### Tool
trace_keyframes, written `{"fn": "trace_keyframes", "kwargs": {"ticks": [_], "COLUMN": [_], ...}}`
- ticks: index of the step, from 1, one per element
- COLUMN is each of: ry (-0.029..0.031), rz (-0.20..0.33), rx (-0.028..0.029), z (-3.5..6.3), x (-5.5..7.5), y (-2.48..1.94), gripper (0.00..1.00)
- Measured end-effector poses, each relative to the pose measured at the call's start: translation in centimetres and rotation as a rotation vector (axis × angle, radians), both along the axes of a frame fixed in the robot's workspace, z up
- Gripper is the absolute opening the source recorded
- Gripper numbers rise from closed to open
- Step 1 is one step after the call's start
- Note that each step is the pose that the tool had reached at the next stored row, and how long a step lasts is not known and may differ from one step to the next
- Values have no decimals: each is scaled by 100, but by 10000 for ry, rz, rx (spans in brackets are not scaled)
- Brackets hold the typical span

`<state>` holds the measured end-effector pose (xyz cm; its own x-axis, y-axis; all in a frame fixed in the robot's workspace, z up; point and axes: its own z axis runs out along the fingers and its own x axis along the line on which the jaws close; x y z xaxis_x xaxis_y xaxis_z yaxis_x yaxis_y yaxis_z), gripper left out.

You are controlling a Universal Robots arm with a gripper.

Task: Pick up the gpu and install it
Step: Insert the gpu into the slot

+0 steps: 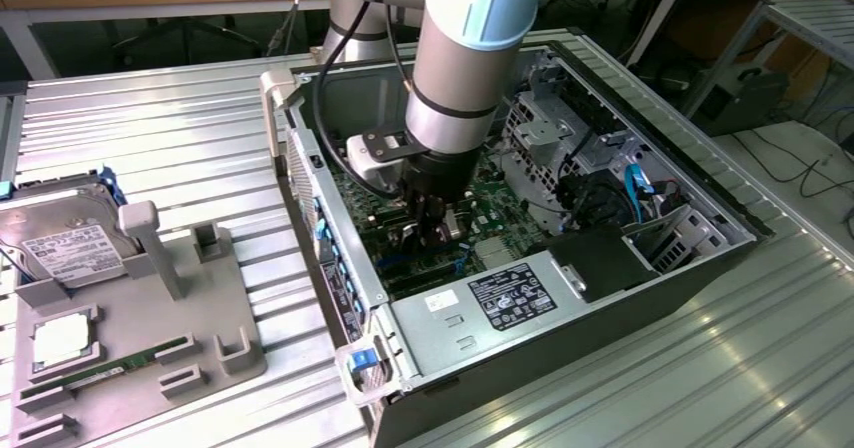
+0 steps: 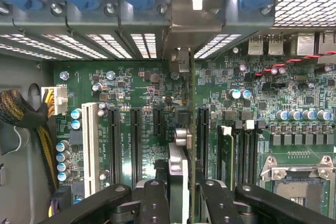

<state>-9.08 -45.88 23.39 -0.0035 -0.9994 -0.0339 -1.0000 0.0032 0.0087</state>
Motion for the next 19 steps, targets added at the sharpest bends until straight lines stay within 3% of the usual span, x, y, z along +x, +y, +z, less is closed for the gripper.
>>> {"fn": "trace_keyframes", "kwargs": {"ticks": [5, 7, 9, 10, 19], "ry": [0, -11, -1, -3, 1], "rz": [0, -4, -3, -1, -1], "rx": [1, 30, 2, 6, -1], "z": [1, -5, 19, 43, 436], "x": [0, 0, -1, 0, 0], "y": [0, 4, 0, 1, 0], "gripper": [28, 29, 29, 36, 36]}}
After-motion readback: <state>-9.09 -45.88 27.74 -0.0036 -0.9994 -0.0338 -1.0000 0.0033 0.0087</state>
